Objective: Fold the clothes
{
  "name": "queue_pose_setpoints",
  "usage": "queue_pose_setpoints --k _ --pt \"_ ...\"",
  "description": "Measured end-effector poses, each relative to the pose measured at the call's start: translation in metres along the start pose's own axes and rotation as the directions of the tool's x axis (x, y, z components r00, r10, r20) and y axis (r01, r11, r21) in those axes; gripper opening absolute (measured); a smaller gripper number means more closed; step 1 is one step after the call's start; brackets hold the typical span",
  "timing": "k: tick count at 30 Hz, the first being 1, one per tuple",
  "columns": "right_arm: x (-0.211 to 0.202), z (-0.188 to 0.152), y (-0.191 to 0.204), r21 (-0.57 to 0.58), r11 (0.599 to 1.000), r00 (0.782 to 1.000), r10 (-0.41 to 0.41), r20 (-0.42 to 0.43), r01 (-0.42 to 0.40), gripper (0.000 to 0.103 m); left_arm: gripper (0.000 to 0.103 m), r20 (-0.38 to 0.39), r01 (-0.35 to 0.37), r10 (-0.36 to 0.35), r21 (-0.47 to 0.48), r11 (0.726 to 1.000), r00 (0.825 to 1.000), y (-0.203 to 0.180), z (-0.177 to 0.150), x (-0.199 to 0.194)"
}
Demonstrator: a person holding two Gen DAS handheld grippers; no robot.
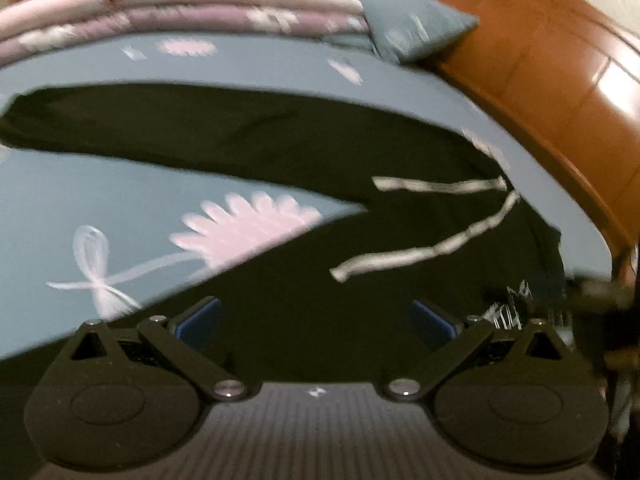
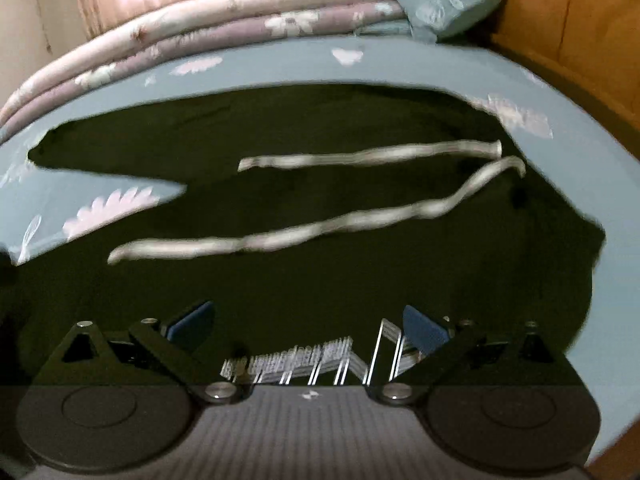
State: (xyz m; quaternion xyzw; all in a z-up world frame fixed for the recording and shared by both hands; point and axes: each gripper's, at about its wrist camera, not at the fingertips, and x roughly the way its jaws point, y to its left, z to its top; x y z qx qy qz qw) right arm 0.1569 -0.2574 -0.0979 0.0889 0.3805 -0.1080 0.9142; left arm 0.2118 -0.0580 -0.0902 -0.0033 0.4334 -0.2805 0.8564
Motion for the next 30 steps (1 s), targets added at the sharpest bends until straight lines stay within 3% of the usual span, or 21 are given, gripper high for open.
queue_pose_setpoints --k 4,7,10,13,17,20,25,30 --pt "0.023 0.016 -0.004 -0.017 1.0 0.998 0.009 0.059 -0.008 0.102 0.1 -0.043 -0.033 0.033 0.018 0.999 0.999 -0.019 -0.009 0.024" --pt "0.031 0.012 -0.017 0.025 0.997 0.994 0.066 0.089 -0.068 0.102 0.1 -0.025 -0.057 0.058 0.029 0.998 0.998 -0.026 -0.017 0.024" --pt "0.036 0.007 -0.023 0.047 0.992 0.993 0.111 0.034 -0.113 0.102 0.1 -0.001 -0.073 0.073 -0.011 0.997 0.997 -0.018 -0.027 0.015" --pt "0.037 0.006 -0.02 0.033 0.995 0.995 0.098 0.0 -0.098 0.102 0.1 -0.011 -0.137 0.136 -0.105 0.985 0.991 0.0 -0.036 0.01" --pt "0.038 0.001 -0.014 -0.02 0.998 0.998 0.061 -0.006 -0.061 0.103 0.1 -0.027 -0.201 0.199 -0.145 0.969 0.98 0.005 -0.047 0.006" --pt "0.039 -0.004 -0.008 -0.08 0.997 1.0 0.005 -0.003 -0.005 0.103 0.1 -0.043 -0.225 0.222 -0.132 0.965 0.974 -0.002 -0.05 0.006" --pt "0.041 -0.005 -0.006 -0.075 0.997 1.0 -0.013 0.011 0.014 0.103 0.1 -0.056 -0.255 0.251 -0.082 0.964 0.966 -0.016 -0.049 0.008" --pt "0.042 -0.005 -0.003 -0.071 0.997 0.999 -0.029 0.015 0.03 0.103 0.1 -0.001 -0.258 0.259 -0.081 0.963 0.966 -0.02 -0.05 -0.006"
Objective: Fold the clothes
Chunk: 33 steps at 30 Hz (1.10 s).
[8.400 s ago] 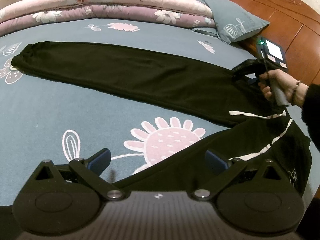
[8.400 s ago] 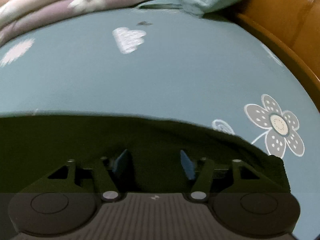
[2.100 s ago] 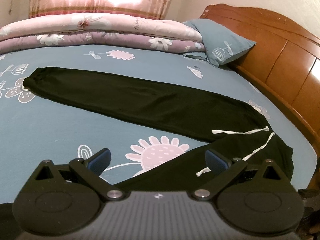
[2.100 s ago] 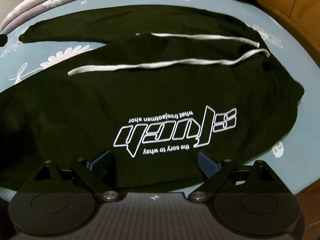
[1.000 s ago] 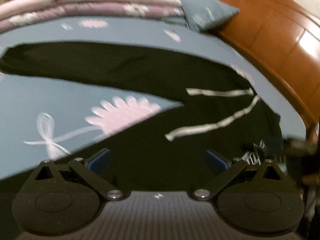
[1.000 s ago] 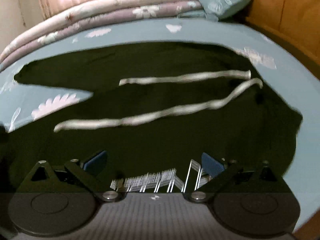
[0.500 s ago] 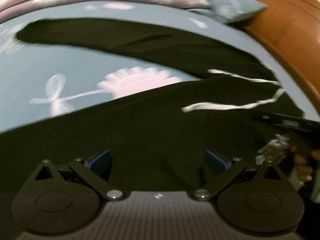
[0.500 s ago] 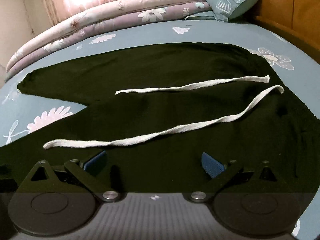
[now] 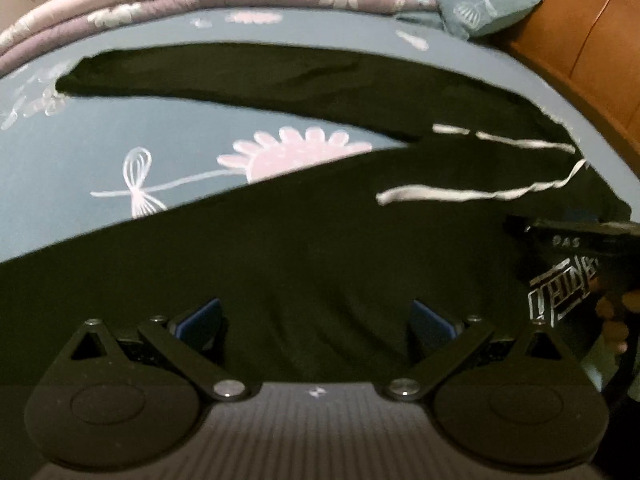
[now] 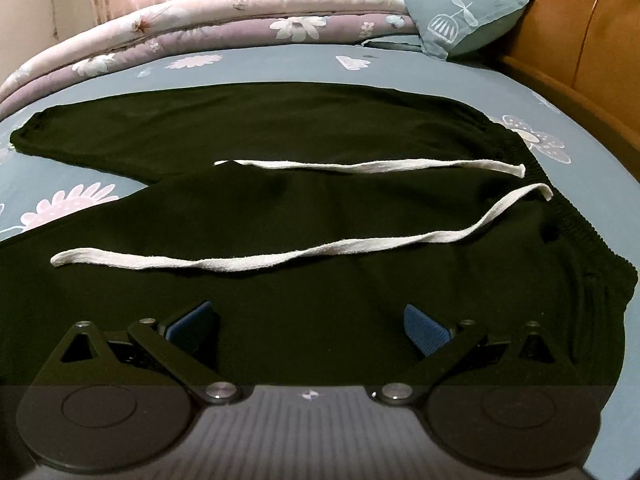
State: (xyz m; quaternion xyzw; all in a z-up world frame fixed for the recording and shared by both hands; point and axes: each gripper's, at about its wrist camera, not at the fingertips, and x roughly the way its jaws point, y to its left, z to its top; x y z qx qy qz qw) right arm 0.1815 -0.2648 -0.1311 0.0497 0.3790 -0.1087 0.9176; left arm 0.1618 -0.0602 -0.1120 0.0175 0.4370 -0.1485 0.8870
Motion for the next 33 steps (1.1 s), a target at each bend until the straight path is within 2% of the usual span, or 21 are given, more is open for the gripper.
queue_pose_setpoints --k 5,8,9,14,18,20,23,25,28,31,33 --pt "0.0 0.0 0.0 0.0 1.0 1.0 0.0 -0.003 0.0 0.103 0.1 0.049 -0.044 0.043 0.017 0.999 0.998 0.017 -0.015 -0.009" --pt "0.0 0.0 0.0 -0.004 1.0 1.0 0.004 -0.002 -0.004 0.103 0.1 0.016 -0.019 0.02 -0.029 0.999 1.0 0.03 -0.031 -0.005" --pt "0.0 0.0 0.0 -0.004 1.0 1.0 0.004 -0.001 -0.004 0.103 0.1 0.036 -0.01 0.011 -0.029 1.0 0.999 0.033 -0.036 -0.008" --pt "-0.002 -0.001 0.002 -0.003 1.0 1.0 -0.003 -0.003 0.003 0.103 0.101 0.039 -0.013 0.013 0.02 1.0 0.999 0.033 -0.054 -0.022" --pt "-0.006 0.0 0.001 0.004 1.0 1.0 0.012 -0.005 -0.012 0.103 0.101 0.07 -0.043 0.046 -0.038 0.998 0.997 0.056 -0.047 -0.039" --pt "-0.01 0.0 -0.003 0.02 0.999 0.999 0.036 0.001 -0.036 0.103 0.101 0.074 -0.049 0.057 -0.111 0.993 0.996 0.07 -0.041 -0.045" --pt "-0.016 0.001 -0.009 0.052 0.998 0.999 0.04 0.012 -0.041 0.103 0.101 0.087 0.026 -0.011 -0.174 0.984 0.996 0.081 -0.021 -0.049" --pt "-0.02 0.002 -0.012 0.072 0.997 0.999 0.031 0.017 -0.032 0.103 0.101 0.099 0.048 -0.035 -0.126 0.991 0.994 0.071 0.003 -0.049" --pt "-0.033 0.006 -0.019 0.096 0.995 0.997 0.035 0.063 -0.041 0.103 0.101 0.154 0.05 -0.055 0.036 0.998 0.987 0.032 0.044 -0.047" --pt "-0.045 0.009 -0.035 0.151 0.988 0.994 0.021 0.103 -0.037 0.103 0.101 0.173 0.076 -0.107 0.175 0.982 0.979 -0.016 0.076 -0.032" --pt "-0.048 0.011 -0.052 0.218 0.976 0.996 0.01 0.09 -0.03 0.103 0.1 0.161 0.096 -0.137 0.241 0.966 0.977 -0.04 0.088 -0.015"
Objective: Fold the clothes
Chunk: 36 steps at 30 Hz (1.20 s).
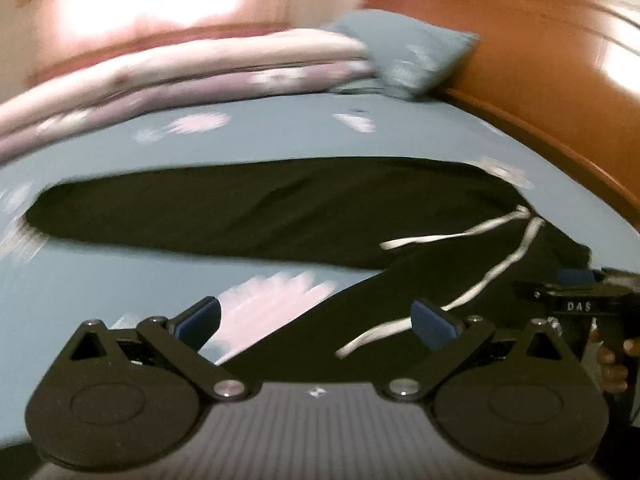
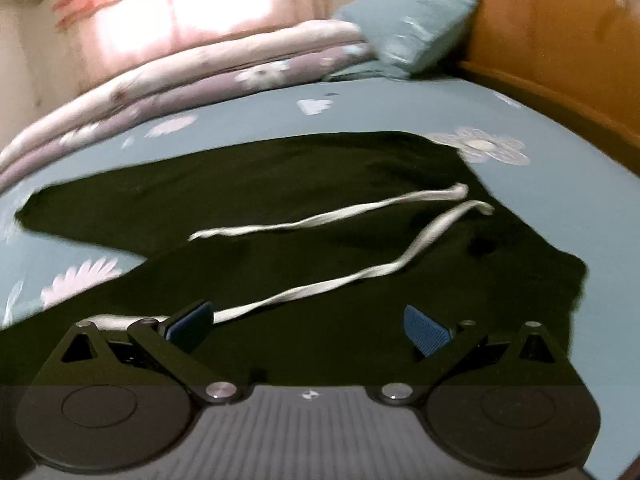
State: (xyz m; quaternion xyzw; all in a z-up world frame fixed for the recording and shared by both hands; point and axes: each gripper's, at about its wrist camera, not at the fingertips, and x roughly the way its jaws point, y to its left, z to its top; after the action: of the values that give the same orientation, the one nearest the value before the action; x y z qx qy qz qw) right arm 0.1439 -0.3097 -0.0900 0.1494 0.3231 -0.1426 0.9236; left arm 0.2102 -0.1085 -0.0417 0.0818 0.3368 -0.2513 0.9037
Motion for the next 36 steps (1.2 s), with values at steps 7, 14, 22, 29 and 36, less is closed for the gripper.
queue_pose_setpoints --k 7,14,22,29,36 --pt "-0.004 0.006 -0.057 0.319 0.939 0.986 0.155 -0.056 -0.13 0.103 0.043 -0.019 -0.015 0.021 0.254 0.967 1.0 -0.059 0.037 0.076" --pt "-0.008 0.009 -0.064 0.314 0.936 0.981 0.185 -0.051 -0.16 0.103 0.04 -0.055 0.034 -0.013 0.401 0.915 0.998 -0.089 0.053 0.137" --pt "-0.009 0.006 -0.067 0.312 0.931 0.972 0.223 -0.076 -0.19 0.103 0.029 -0.171 0.15 -0.072 0.502 0.852 0.983 -0.091 0.053 0.175" --pt "-0.008 0.006 -0.063 0.304 0.93 0.966 0.243 -0.088 -0.206 0.103 0.029 -0.195 0.256 -0.179 0.52 0.815 0.964 -0.083 0.056 0.173" --pt "-0.006 0.004 -0.061 0.3 0.931 0.961 0.252 -0.11 -0.21 0.103 0.006 -0.24 0.284 -0.193 0.443 0.85 0.951 -0.076 0.059 0.192"
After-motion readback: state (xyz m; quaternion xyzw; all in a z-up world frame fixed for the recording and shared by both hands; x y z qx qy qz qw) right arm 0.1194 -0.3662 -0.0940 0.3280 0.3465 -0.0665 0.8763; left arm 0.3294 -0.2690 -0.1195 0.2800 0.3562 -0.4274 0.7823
